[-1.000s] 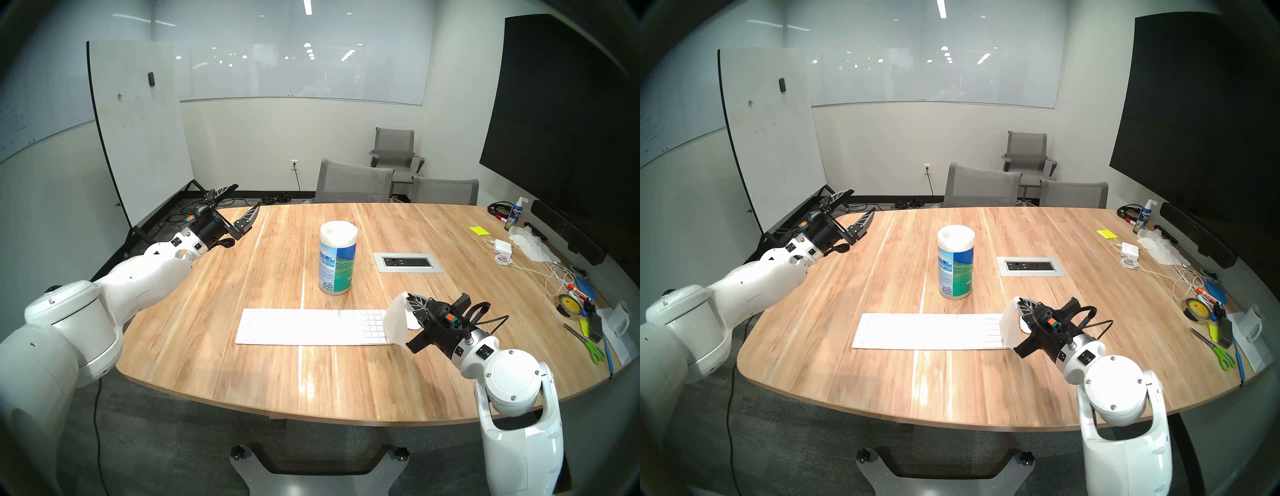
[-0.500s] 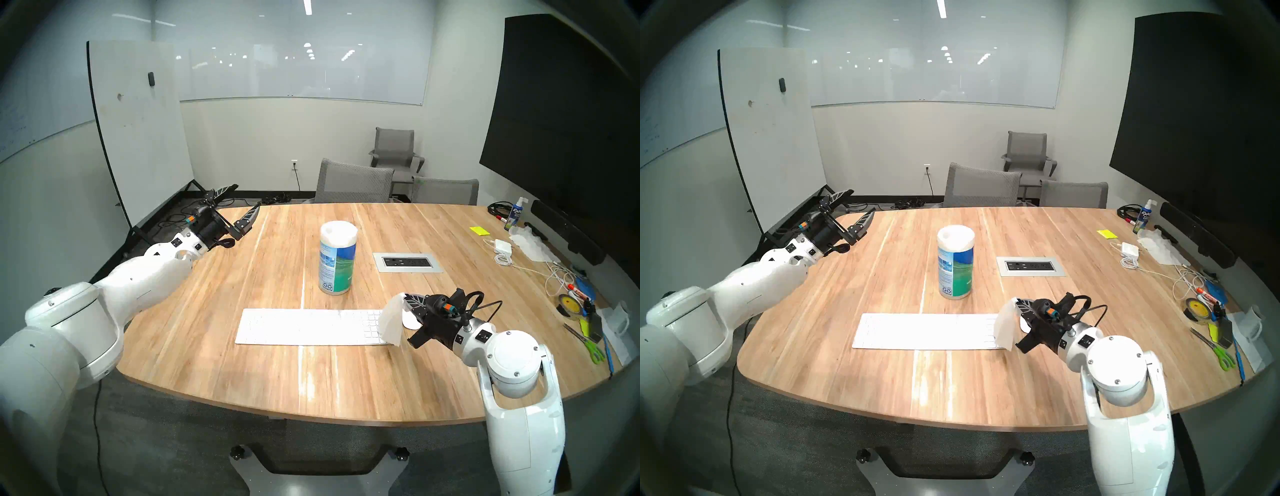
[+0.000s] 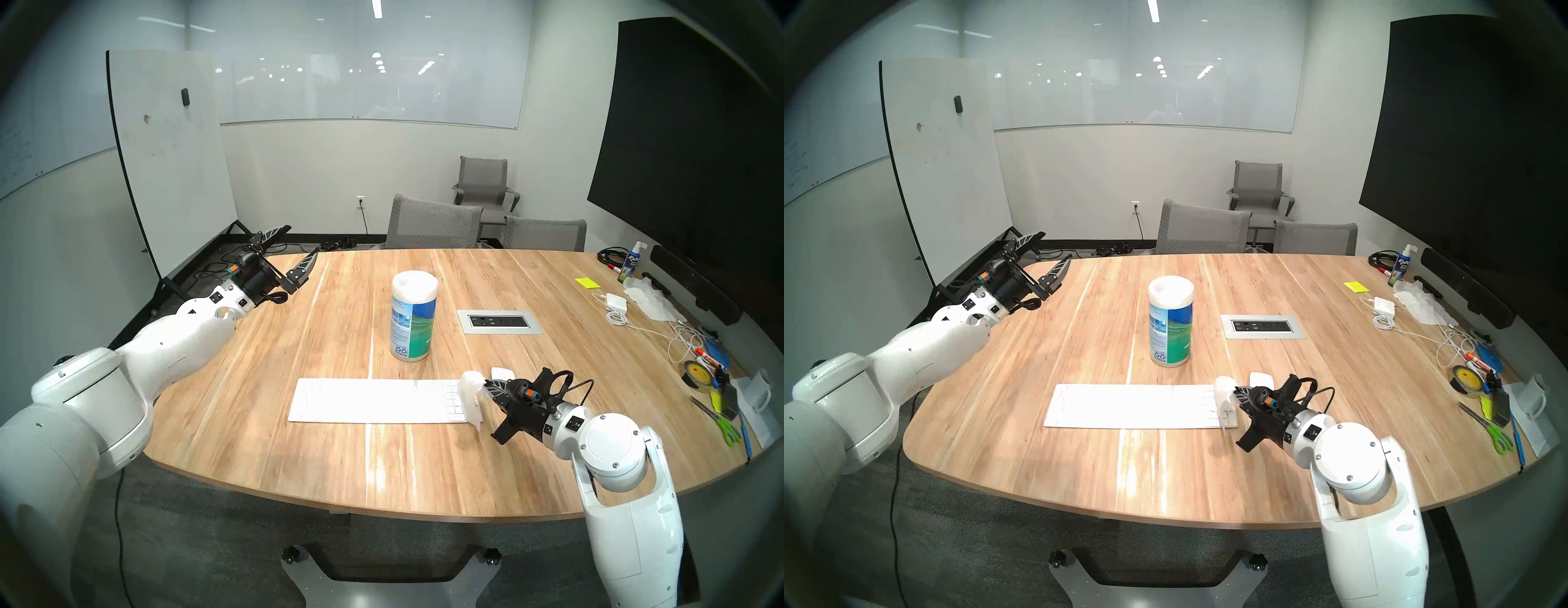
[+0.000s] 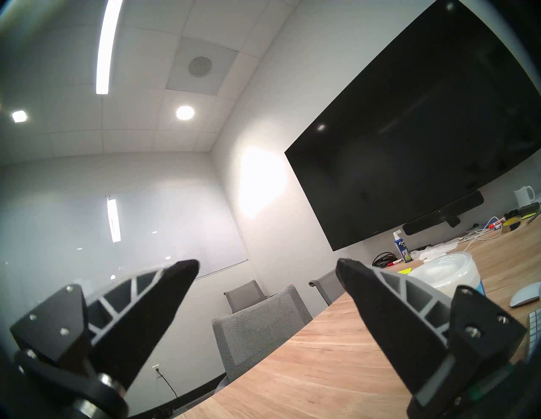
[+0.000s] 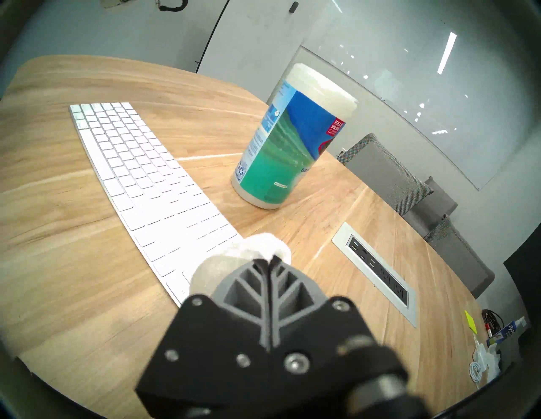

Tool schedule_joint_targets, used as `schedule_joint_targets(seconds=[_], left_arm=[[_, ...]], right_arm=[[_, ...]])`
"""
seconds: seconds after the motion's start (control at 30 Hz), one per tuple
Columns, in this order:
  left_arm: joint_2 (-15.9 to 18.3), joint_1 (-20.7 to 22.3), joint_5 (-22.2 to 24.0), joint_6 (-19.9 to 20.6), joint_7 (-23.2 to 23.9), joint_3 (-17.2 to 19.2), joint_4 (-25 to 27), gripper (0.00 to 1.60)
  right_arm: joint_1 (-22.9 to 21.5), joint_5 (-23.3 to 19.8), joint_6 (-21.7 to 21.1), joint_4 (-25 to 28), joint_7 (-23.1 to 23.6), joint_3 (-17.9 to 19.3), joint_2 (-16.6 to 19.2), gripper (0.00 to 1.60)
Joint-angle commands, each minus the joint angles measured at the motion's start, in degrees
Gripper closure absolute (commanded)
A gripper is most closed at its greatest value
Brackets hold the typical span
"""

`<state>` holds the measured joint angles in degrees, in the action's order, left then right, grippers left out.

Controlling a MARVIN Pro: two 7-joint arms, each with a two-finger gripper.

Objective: Wipe the keyboards and mice with a disinfecting wipe, then set the wipe down

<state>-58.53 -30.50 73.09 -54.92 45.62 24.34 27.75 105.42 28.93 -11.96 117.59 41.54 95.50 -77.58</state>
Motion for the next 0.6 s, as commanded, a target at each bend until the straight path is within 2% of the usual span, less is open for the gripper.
schedule_joint_targets(seconds=[0.0,0.57], left_arm=[[-0.08,0.73,-0.04,-0.08,0.32,1.64,0.15,0.0],[-0.45,0.37,-1.1,-0.08,0.92,3.39,-0.21,0.0]], right_arm=[[0.04,0.81,0.97,0.7,-0.95,-0.89,-0.16,1.6],[-0.84,1.7,3.57,-3.32,-0.86,-0.76,1.28,1.6]])
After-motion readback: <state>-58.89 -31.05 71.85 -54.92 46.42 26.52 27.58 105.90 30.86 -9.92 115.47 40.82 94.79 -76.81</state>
